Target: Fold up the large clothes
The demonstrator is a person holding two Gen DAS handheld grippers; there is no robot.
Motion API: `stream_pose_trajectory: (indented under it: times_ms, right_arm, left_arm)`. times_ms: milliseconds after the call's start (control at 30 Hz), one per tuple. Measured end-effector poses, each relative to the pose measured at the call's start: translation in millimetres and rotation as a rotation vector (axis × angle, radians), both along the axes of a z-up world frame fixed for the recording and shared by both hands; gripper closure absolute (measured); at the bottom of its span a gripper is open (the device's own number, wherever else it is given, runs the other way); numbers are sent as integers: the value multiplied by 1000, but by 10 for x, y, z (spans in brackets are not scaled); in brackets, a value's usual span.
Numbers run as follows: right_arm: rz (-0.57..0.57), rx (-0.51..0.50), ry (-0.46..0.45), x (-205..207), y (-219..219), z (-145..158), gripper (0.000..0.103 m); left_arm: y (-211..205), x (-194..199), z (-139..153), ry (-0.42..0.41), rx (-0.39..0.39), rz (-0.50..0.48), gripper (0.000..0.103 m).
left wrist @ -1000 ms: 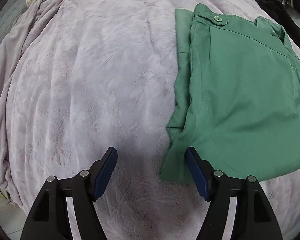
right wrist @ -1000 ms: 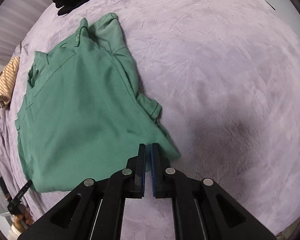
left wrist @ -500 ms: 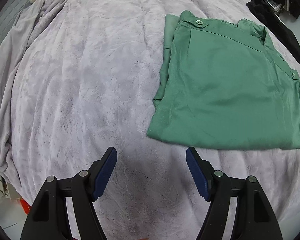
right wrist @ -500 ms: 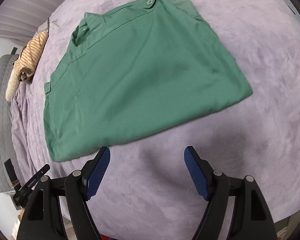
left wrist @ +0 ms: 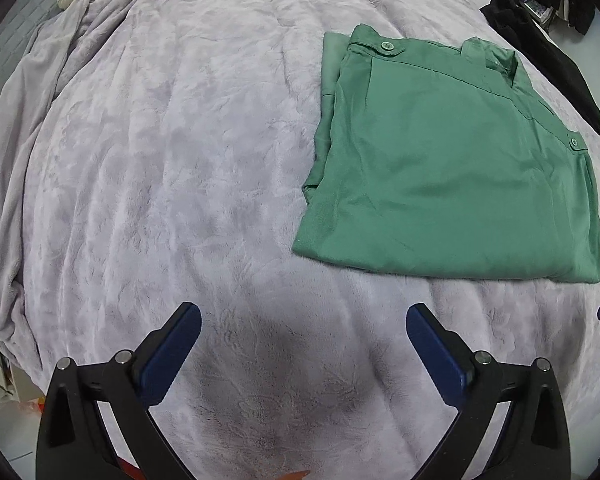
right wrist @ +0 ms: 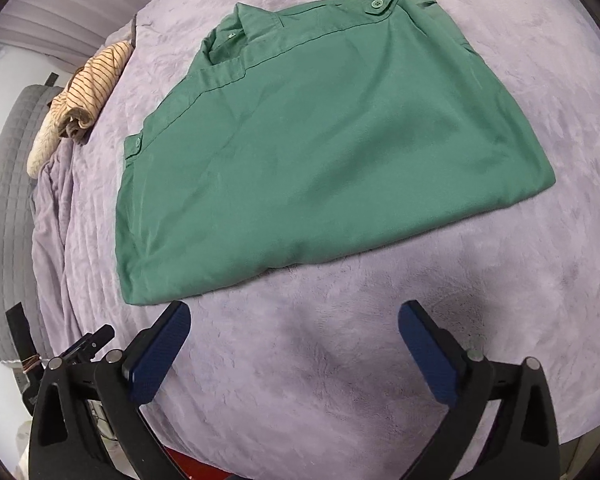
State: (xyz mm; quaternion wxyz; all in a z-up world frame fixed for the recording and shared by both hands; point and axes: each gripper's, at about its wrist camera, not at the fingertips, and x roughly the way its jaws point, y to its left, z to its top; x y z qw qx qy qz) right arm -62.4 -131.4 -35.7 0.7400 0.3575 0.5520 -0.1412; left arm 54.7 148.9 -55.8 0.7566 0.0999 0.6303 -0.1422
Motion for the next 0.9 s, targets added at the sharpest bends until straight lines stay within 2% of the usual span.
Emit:
stream_pose_trajectory:
  times_ms: [100,300,467,700,900]
  right_arm:
    - [16,34,15,23,67,-73,0]
    - [62,89,119,83,229,-278,0]
    - [66,134,149,93,327,-385,0]
    - [61,211,164,121,412,-491,0]
    - [34,295,158,168,511,-621,0]
  left_arm:
    - [13,-11,-18,7,8,-10,0]
    - [53,2,-99,35,20,0,0]
    - [50,39,-236,59,56,-20,0]
    - [53,76,-304,74,16,-42,0]
    - [112,219,-349,99,-33,-9,0]
